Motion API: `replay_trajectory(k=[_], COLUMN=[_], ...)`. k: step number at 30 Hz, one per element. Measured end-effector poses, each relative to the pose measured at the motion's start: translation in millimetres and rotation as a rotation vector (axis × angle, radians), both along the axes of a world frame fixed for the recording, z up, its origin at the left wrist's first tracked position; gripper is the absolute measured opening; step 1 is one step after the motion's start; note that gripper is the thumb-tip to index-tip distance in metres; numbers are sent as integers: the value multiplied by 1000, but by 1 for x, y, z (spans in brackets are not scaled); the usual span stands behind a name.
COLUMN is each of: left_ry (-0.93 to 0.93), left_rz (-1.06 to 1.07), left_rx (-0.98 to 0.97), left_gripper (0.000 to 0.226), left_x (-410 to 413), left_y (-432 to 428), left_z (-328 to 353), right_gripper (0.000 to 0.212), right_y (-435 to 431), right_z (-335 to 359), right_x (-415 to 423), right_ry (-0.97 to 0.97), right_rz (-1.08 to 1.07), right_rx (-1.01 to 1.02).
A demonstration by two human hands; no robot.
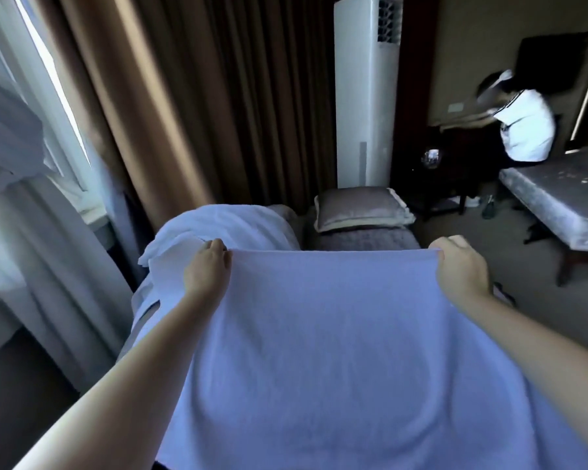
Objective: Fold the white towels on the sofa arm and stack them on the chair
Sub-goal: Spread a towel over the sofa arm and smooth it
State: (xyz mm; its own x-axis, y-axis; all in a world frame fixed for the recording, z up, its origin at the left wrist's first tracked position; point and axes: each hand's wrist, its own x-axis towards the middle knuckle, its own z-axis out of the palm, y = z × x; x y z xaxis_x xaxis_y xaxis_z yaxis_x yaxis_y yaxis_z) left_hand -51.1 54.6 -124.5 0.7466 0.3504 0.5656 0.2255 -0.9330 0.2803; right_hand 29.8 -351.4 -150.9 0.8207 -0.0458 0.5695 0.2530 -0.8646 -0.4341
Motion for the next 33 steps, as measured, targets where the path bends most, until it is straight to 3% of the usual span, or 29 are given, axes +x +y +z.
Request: replay_trajectory(k=[4, 8, 11, 15, 20, 23, 29, 31, 33], left_ry=[127, 302, 206, 69, 38, 34, 33, 4, -26], left_rz=[19, 3, -61, -372, -617, -627, -554, -553, -544], left_rx=[-86, 90, 155, 93, 161, 234, 194, 193, 199], left_gripper=[19, 54, 50, 26, 21, 32, 35, 33, 27], left_x=[17, 17, 13, 12, 14, 18, 21, 21, 21], left_y=[3, -12, -47, -120, -222, -238, -237, -238, -237], left_z=[-23, -48, -58, -69, -80, -86, -91, -91, -91], right_gripper=[32, 33, 33, 12, 6, 14, 34, 33, 28], right_y=[7, 5, -5, -35, -86, -115, -124, -121, -118], right_z=[-19, -42, -52, -60, -73, -82, -89, -87, -84], right_x=[18, 23, 14, -8, -30, -31, -18, -16, -22], right_ry=[117, 205, 189, 165, 303, 360, 640, 634, 460], right_rz=[11, 114, 181, 226, 187, 148, 80, 50, 58], right_rx=[-6, -30, -21, -74, -170, -142, -127, -136, -143])
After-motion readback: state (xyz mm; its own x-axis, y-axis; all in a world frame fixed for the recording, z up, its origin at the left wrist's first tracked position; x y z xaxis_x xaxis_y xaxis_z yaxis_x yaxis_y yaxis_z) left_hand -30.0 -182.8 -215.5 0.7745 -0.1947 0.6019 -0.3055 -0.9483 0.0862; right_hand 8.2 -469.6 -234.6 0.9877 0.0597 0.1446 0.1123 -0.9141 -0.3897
